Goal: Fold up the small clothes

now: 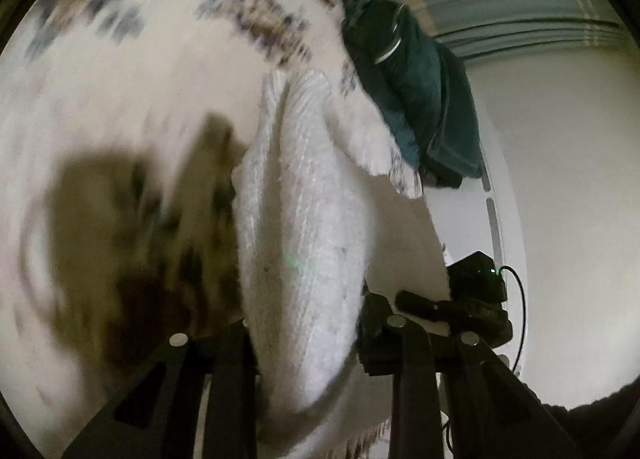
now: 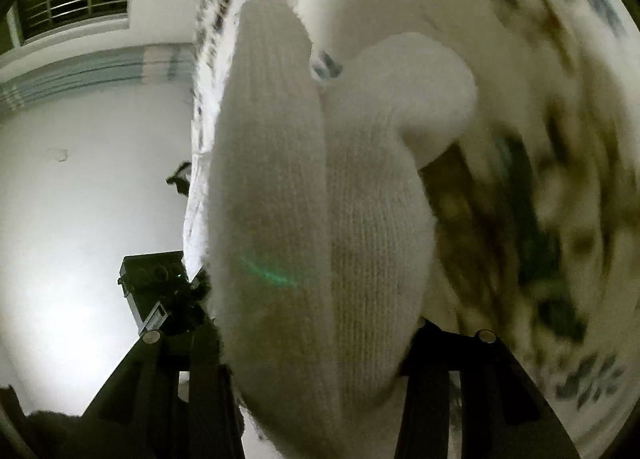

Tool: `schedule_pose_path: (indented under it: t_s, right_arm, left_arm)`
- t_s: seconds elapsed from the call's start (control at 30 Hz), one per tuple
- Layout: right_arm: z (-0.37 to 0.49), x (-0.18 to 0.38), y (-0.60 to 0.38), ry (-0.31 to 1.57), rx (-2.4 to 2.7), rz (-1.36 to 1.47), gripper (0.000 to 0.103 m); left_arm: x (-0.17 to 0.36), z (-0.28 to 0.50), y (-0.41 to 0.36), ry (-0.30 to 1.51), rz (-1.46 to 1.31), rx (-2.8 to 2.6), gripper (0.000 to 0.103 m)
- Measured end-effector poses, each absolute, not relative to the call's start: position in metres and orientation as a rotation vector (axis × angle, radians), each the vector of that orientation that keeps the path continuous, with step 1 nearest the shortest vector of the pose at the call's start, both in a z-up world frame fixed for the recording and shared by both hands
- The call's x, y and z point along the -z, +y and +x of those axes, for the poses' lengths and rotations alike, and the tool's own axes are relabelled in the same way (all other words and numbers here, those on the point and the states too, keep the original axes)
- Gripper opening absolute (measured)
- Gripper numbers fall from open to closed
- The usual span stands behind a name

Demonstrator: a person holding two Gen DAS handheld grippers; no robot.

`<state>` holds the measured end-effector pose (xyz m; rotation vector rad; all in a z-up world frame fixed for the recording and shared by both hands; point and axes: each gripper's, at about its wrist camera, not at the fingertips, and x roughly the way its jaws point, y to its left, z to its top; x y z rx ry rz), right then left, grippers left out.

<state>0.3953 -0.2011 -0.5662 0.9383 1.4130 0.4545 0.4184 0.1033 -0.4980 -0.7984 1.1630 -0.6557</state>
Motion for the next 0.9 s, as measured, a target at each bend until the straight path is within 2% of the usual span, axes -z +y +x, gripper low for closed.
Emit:
schedule_pose_path:
  t_s: [0.13,0.23,0.47,0.6,0.67,0.7,0.73,0.77,0.8,0.87,0.9]
  right_arm:
    - [0.482,0.55,-0.194,1.345,-0.462,0.899,0.046]
    - [0.553,0.555,-0.189,1.313,-0.476,0.893,0.046]
    - [0.695,0.617,-0.196,1.354,-0.462,0.885,0.046]
    - [0.728,0.645,-0.212,1.412,-0.439,0.866,0.046]
    - [0.735,0.65,-0.218,1.45,-0.441,0.857,0.05]
    - [0.73,0.649,-0.222,1.471,-0.427,0.838,0.058]
    - [0.73,0.646,-0.22,1.483,-0.41,0.809,0.059]
    - [0.727,0.642,-0.221,1.493,-0.384,0.764,0.061]
    - [0.722,0.637,-0.22,1.507,-0.341,0.705,0.07]
    - [0.713,0.624,-0.216,1.495,-0.239,0.552,0.076]
    - [0.71,0.614,-0.21,1.483,-0.19,0.475,0.081]
  left_arm:
    - [0.484,0.5,0.103,1.108,-0.75,0.658,0.022]
    - [0.493,0.561,0.103,1.081,-0.742,0.641,0.022]
    - [0.559,0.666,0.103,1.102,-0.745,0.578,0.022]
    - [0.594,0.687,0.099,1.185,-0.716,0.528,0.025]
    - [0.599,0.686,0.1,1.206,-0.716,0.519,0.028]
    - [0.598,0.683,0.101,1.212,-0.719,0.514,0.029]
    - [0.597,0.682,0.101,1.224,-0.715,0.503,0.032]
    - [0.594,0.679,0.102,1.236,-0.709,0.483,0.036]
    - [0.59,0.678,0.104,1.245,-0.694,0.454,0.04]
    - [0.576,0.665,0.109,1.265,-0.61,0.356,0.054]
    - [0.566,0.657,0.109,1.261,-0.546,0.293,0.057]
